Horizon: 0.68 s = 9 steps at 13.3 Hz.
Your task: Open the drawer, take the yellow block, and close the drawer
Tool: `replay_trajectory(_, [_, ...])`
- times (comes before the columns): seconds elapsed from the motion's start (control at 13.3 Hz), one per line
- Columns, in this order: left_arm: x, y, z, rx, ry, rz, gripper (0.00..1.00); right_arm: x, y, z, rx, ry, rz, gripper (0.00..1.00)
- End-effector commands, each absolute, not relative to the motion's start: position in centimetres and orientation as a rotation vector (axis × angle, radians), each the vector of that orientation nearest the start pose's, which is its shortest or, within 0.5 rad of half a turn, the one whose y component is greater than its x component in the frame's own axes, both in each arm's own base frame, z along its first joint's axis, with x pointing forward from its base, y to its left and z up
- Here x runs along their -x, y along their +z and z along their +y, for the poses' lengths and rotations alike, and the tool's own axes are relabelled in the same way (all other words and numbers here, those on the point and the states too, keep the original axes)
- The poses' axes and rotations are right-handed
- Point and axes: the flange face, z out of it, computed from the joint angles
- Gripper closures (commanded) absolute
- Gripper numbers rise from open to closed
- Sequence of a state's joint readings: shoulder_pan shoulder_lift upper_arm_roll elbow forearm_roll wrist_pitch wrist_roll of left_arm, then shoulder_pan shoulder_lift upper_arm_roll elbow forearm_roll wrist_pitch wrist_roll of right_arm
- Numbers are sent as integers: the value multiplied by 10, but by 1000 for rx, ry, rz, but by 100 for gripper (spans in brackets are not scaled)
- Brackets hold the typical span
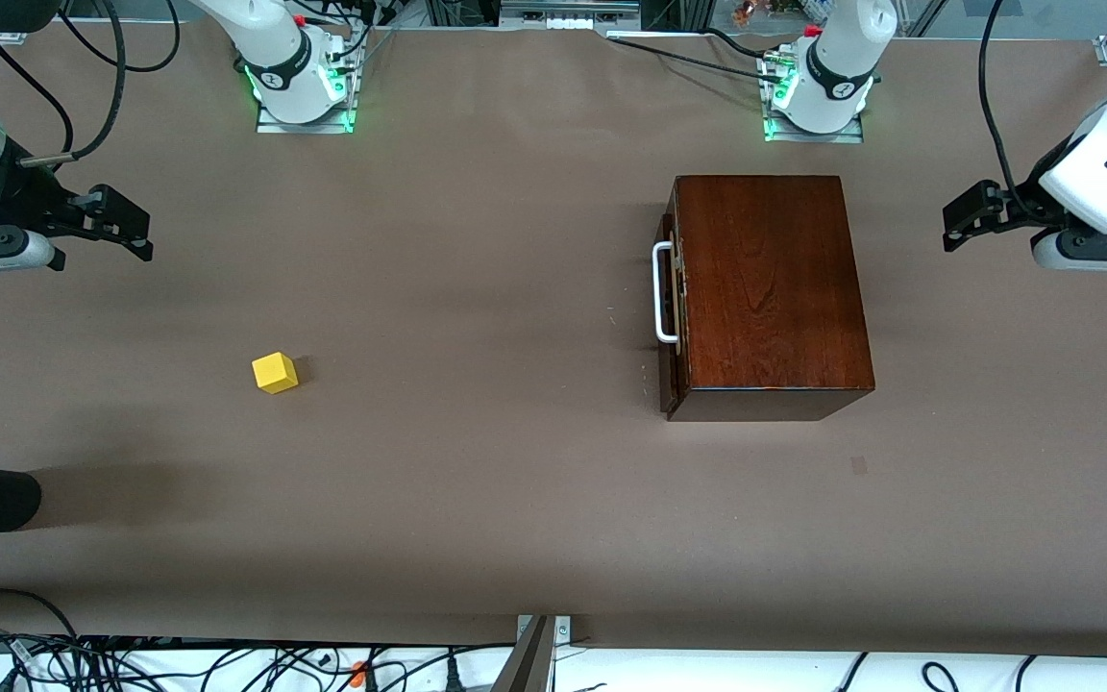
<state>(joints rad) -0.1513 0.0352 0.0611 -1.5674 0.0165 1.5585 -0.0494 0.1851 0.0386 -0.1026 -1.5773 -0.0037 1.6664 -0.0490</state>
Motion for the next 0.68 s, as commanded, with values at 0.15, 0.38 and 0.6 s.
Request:
replay_trajectory(0.15, [-554,611,-56,3133,31,116,0,-574,613,46,3146,-73,-194,0])
replay_trajectory(0.38, [-554,611,-56,3131,33,116,0,-574,613,46,3145,-73,-196,0])
replay_trajectory(0.6, [-554,611,-57,3131,30,115,0,-574,613,48,3143,-73,-199,0])
